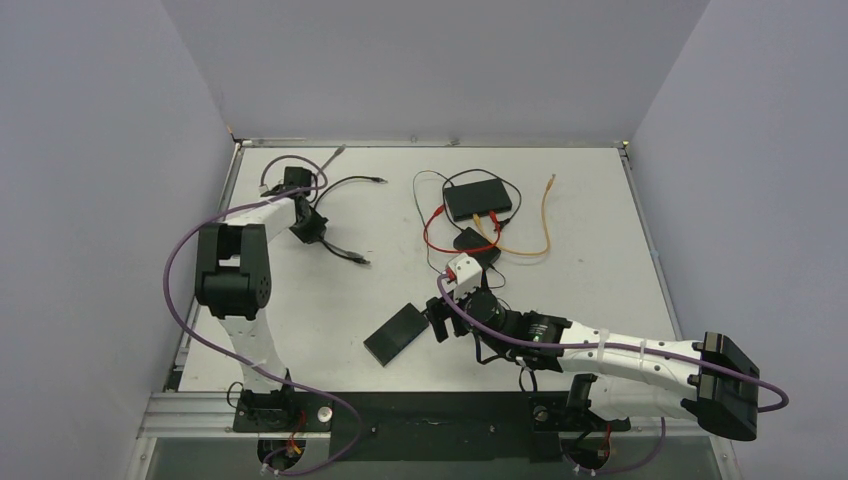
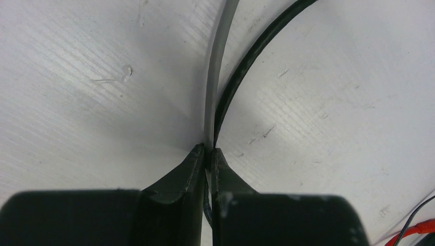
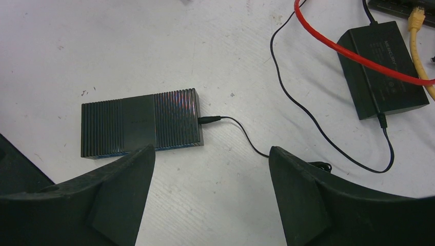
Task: Insert the plug into the switch port
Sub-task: Pick up the connector from the center of the board.
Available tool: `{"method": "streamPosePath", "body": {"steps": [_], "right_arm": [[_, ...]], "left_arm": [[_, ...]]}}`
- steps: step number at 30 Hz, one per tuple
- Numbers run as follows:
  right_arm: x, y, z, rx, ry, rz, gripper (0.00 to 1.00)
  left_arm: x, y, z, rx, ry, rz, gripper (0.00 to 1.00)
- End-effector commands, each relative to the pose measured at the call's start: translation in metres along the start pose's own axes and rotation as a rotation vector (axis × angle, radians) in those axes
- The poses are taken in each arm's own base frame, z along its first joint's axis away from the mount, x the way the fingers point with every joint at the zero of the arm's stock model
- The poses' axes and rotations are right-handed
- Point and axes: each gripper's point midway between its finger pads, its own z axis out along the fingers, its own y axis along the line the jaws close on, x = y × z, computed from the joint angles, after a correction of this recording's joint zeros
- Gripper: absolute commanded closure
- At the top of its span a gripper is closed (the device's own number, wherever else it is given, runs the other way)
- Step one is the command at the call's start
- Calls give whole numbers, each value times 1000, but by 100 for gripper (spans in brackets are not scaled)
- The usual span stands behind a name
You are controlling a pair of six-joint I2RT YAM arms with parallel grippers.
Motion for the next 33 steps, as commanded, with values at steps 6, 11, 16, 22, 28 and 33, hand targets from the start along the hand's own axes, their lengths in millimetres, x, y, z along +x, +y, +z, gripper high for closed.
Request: {"method": "streamPosePath", "body": {"steps": [6,11,16,22,28,33], "right_arm": [[-19,9,-4,-30,-65,57,23],[-23,11,-8,-28,-78,62,23],[-26,8,-13,-17,-85,63,23],[-28,-5,-18,37,-90,65,23],[-26,-13,-19,68,-83,65,23],[-27,-14,-20,74,-85,74,23]], "left_arm": [[-19,-4,-43,93,-72,-13,100],[-18,-6,-68,166,-95,-5,100],[-6,-5,-87,238,-85,34,100],[19,-11,-113,357,-48,107,100],[31,-15,-152,481,-75,169,100],[38,-17,-190,577,-98,234,100]]}}
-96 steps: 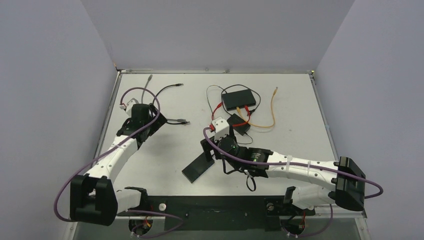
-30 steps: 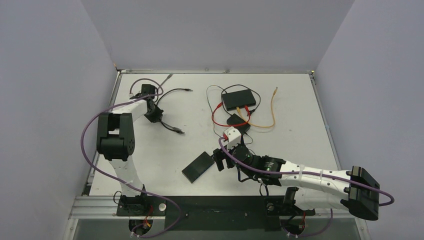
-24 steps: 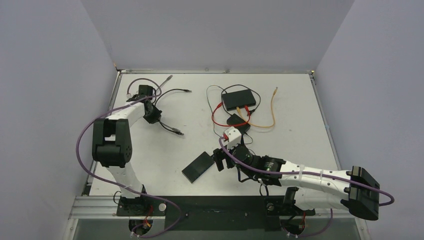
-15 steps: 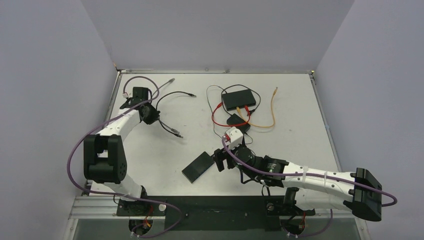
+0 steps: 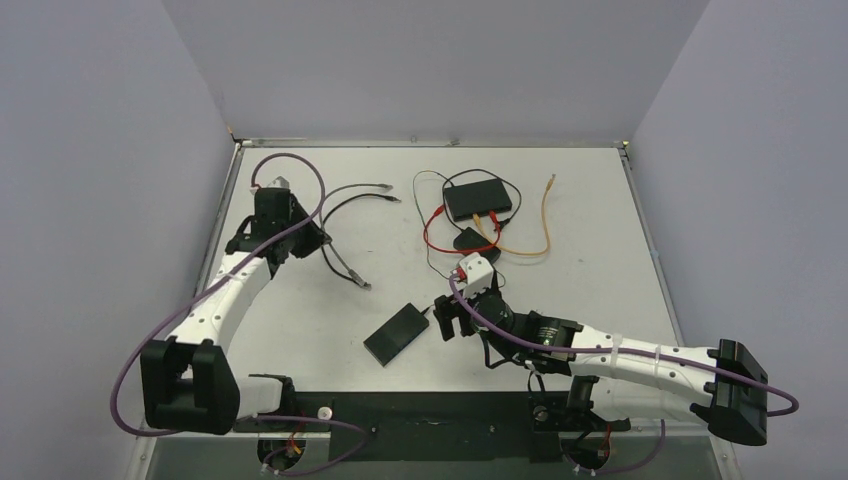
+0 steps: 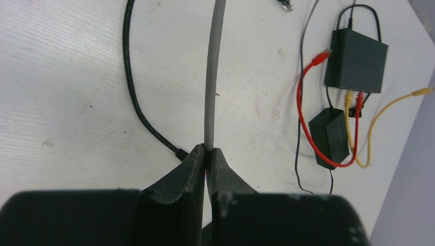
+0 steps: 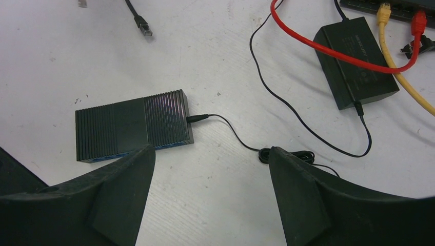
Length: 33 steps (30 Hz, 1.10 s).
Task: Insert the plug into the switch port
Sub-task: Pick up the connector from the center of the board.
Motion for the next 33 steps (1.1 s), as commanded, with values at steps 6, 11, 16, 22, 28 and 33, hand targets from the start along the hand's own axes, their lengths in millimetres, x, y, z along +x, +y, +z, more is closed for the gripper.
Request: {"method": "streamPosePath", "body": {"steps": [6,11,16,22,28,33], "right_arm": [[-28,-11,-6,56,-80,72,23],[-38,-13,-8,54,-104,105,23],[-54,-4,-13,-5,-137,133,23],[-69,19,-26,-153,-169,85,24],[-76,35,-43,-269,-190,-50,24],[-86,48,-62,-348,-210,-207,24]], "left_arm": [[11,-41,-64,244,-33,157,100],[21,-48,-94,315,-32,205,100],[30,-55,-119,391,-31,260,100],[44,-62,-140,478,0,330,100],[66,-68,-150,563,76,414,100],[84,-72,-158,611,127,503,100]]}}
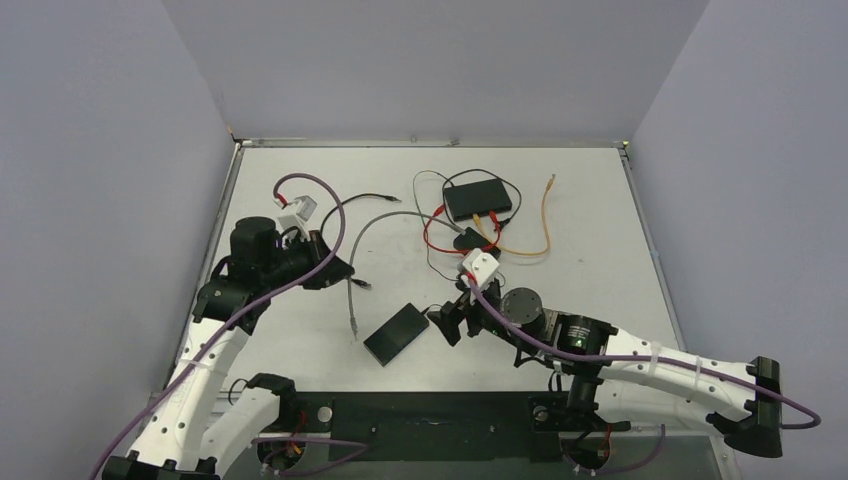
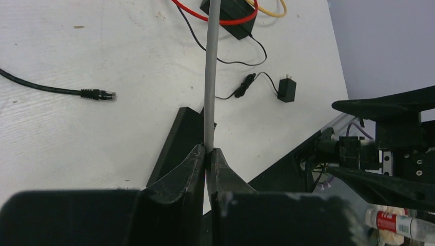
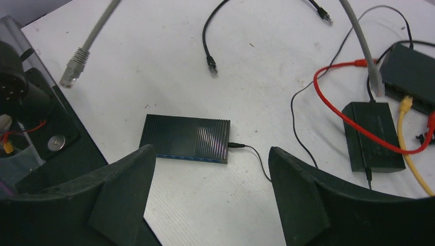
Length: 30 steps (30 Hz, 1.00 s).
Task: Insert the plug into the switch port
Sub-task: Pick up the connector from the center of the board.
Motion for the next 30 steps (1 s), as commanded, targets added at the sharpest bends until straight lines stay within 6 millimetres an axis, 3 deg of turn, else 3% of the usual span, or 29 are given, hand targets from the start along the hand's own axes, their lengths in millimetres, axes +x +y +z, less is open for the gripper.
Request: {"method": "streamPosePath", "body": {"steps": [1,7,18,30], "right_arm": [[-37,24,-17,-136,-76,-179,24],[-56,30,-29,-189,-147,-327,24],[-75,58,-37,-346,-283,-540,23],[-69,80,-40,-489,-259,-701,23]], "left_arm": [[10,-25,-8,106,50,121,100],[29,-37,-13,166,115,198,100],[68,-70,-25,325,223,325,100],[105,-100,-35,477,348,411,100]]}}
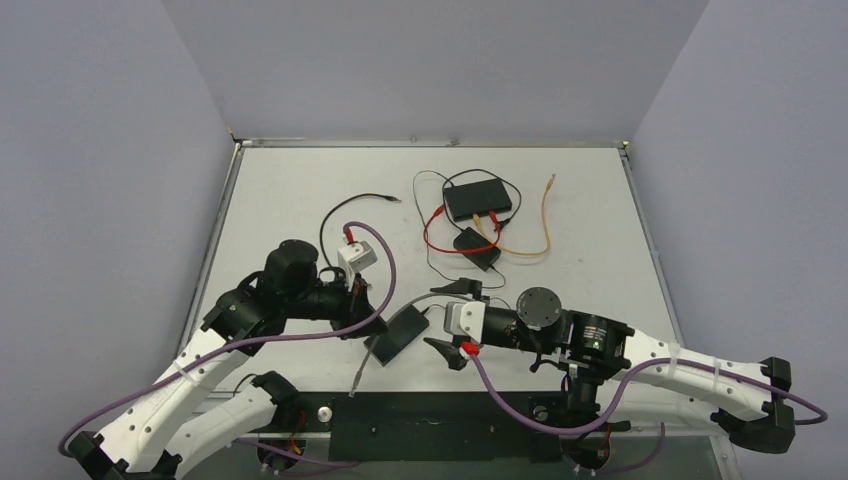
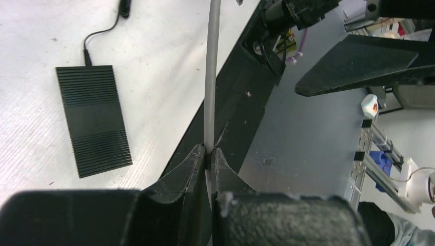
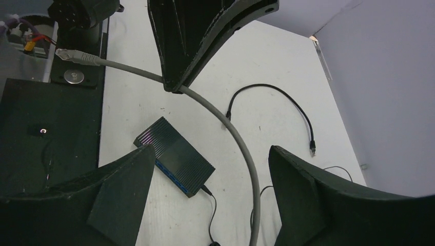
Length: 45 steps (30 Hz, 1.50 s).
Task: Insert the plug into the switch port
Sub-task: Pick up the connector from the center of the board, then adjust the connector.
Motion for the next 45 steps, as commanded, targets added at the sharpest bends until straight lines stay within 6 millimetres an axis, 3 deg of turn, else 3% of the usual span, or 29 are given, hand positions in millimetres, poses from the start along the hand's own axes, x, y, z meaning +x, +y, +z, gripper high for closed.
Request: {"method": "streamPosePath", "body": {"steps": [1,9,17,22,25,28,32,35,43,45], "right_arm": [[-26,3,2,-62,-65,-54,23],[-11,16,14,-125,-14,-46,25],[7,33,20,-204,41,-36,39],[15,41,22,-241,63,-27,55],[20,45,23,-255,74,-22,58],[23,48,23,-268,80,-20,79],[27,49,23,-270,93,-23,100],[27,46,22,-251,96,-26,100],[22,25,11,-105,70,14,100],[23,20,7,-59,58,32,100]], "left_arm": [[0,-21,2,79,19,77,100],[9,-40,11,109,74,135,100],[12,-46,19,119,97,148,100],[9,-50,20,133,90,155,100],[7,-52,21,145,87,156,100],[7,-54,22,156,86,158,100],[5,-53,25,158,80,153,100],[3,-52,28,148,79,145,99],[-14,-49,23,94,-21,129,57],[-20,-47,22,78,-59,121,55]]}}
